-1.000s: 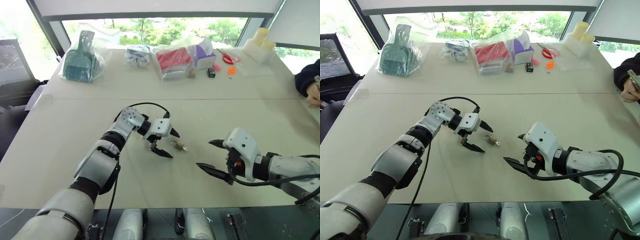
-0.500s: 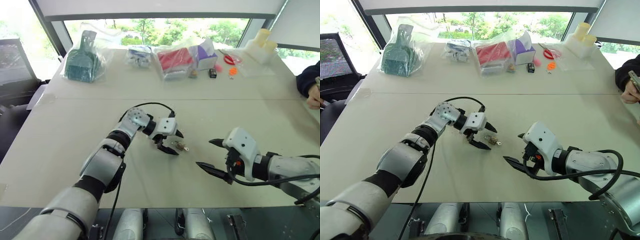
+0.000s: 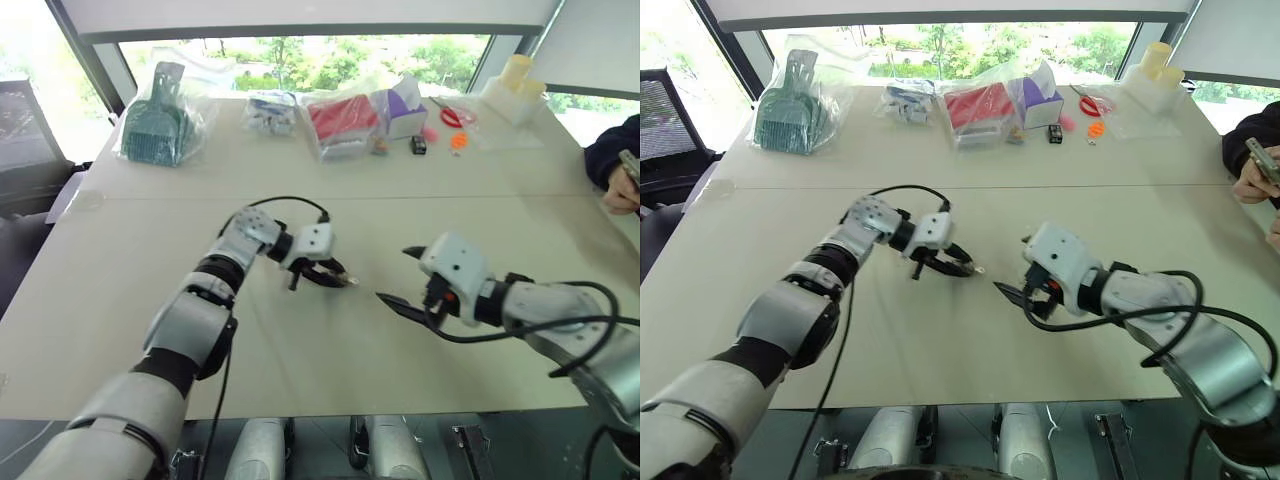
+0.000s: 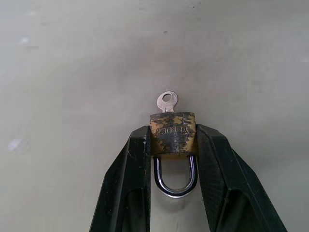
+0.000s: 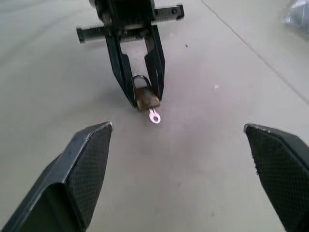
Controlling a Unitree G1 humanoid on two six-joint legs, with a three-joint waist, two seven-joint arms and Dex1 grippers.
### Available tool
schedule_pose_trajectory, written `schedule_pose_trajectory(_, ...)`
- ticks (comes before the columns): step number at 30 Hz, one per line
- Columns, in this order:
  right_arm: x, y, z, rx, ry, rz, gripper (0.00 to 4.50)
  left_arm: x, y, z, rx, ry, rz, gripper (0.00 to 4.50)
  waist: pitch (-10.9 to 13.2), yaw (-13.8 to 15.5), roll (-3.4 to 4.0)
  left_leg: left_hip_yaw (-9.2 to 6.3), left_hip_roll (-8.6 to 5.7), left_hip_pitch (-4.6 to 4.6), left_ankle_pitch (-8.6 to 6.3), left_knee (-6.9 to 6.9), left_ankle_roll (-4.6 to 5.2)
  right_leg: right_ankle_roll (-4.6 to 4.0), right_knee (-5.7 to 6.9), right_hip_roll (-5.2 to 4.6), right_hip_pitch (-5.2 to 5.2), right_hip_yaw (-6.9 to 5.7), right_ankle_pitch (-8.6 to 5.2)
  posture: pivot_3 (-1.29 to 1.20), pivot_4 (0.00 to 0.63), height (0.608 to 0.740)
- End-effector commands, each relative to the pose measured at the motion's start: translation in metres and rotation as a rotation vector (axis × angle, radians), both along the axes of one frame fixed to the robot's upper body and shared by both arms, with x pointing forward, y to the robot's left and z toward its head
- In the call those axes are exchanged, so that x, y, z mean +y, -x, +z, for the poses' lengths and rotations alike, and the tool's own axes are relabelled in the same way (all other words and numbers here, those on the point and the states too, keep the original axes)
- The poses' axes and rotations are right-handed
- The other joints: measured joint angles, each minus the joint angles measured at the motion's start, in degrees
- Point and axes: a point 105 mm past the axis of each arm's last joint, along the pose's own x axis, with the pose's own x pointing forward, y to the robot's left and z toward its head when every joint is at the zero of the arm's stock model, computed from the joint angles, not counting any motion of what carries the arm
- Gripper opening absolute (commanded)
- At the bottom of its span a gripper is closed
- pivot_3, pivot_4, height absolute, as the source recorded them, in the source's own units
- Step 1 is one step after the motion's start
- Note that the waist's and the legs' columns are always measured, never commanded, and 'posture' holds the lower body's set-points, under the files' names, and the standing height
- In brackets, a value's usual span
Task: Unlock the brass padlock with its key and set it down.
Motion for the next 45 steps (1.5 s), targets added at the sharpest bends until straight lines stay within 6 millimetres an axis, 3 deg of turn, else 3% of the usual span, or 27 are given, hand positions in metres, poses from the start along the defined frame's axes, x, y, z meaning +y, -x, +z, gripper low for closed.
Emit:
schedule_pose_trajectory(1, 0.017, -0.013, 0.0, -0.163, 0.127, 0.1, 4.5, 0.007, -0.005, 0.032, -0.065, 0.065, -0.015, 0.74, 0.0, 0.06, 0.0, 0.02, -0.01, -0.03, 0.0, 0.0, 0.0, 0.0, 0.0, 0.01, -0.03, -0.01, 0.0, 0.0, 0.15, 0.74)
schedule_pose_trajectory(7, 0.039, -0.043, 0.002, -0.396, 0.258, 0.196, 4.5, 0.027, -0.008, 0.05, -0.078, 0.123, 0.052, 0.74, 0.0, 0.1, 0.01, 0.11, -0.05, -0.28, 0.01, 0.13, 0.0, 0.09, 0.0, 0.02, -0.18, 0.0, 0.05, 0.0, 0.15, 0.74)
schedule_pose_trajectory(15, 0.059, -0.056, 0.01, -0.531, 0.276, 0.266, 4.5, 0.03, -0.005, 0.054, -0.072, 0.153, 0.084, 0.74, 0.0, 0.14, 0.01, 0.14, -0.04, -0.44, 0.01, 0.42, 0.01, 0.16, 0.04, 0.02, -0.18, -0.02, 0.1, 0.0, 0.15, 0.74)
schedule_pose_trajectory(19, 0.064, -0.056, 0.009, -0.543, 0.279, 0.289, 2.73, 0.028, -0.004, 0.056, -0.074, 0.158, 0.087, 0.74, 0.0, 0.17, 0.01, 0.15, -0.05, -0.51, 0.0, 0.55, 0.02, 0.18, 0.09, 0.03, -0.18, -0.04, 0.11, 0.0, 0.15, 0.74)
schedule_pose_trajectory(23, 0.067, -0.056, 0.008, -0.546, 0.276, 0.301, 0.48, 0.026, -0.003, 0.057, -0.079, 0.16, 0.083, 0.74, 0.01, 0.01, 0.02, 0.15, -0.04, -0.53, -0.01, 0.63, 0.03, 0.19, 0.14, 0.03, -0.18, -0.05, 0.12, 0.0, 0.15, 0.74)
schedule_pose_trajectory(24, 0.068, -0.056, 0.009, -0.548, 0.277, 0.302, 0.16, 0.025, -0.003, 0.057, -0.081, 0.16, 0.08, 0.74, 0.01, 0.0, 0.02, 0.16, -0.04, -0.53, -0.01, 0.63, 0.03, 0.19, 0.15, 0.03, -0.18, -0.04, 0.12, 0.0, 0.15, 0.74)
schedule_pose_trajectory(25, 0.068, -0.056, 0.009, -0.551, 0.281, 0.305, 0.14, 0.025, -0.002, 0.057, -0.082, 0.16, 0.078, 0.74, 0.01, 0.0, 0.02, 0.15, -0.04, -0.53, -0.01, 0.63, 0.03, 0.19, 0.15, 0.04, -0.18, -0.05, 0.12, 0.0, 0.15, 0.74)
schedule_pose_trajectory(37, 0.058, -0.064, 0.009, -0.564, 0.347, 0.315, 0.13, 0.025, -0.001, 0.059, -0.105, 0.144, 0.064, 0.74, 0.01, -0.24, 0.03, 0.16, -0.05, -0.54, -0.01, 0.65, 0.03, 0.19, 0.17, 0.04, -0.18, -0.05, 0.12, 0.0, 0.15, 0.74)
schedule_pose_trajectory(45, 0.058, -0.066, 0.011, -0.582, 0.358, 0.315, 3.99, 0.026, -0.002, 0.061, -0.113, 0.147, 0.072, 0.74, 0.01, -0.66, 0.03, 0.16, -0.05, -0.54, -0.01, 0.66, 0.03, 0.19, 0.18, 0.04, -0.18, -0.05, 0.12, 0.0, 0.15, 0.74)
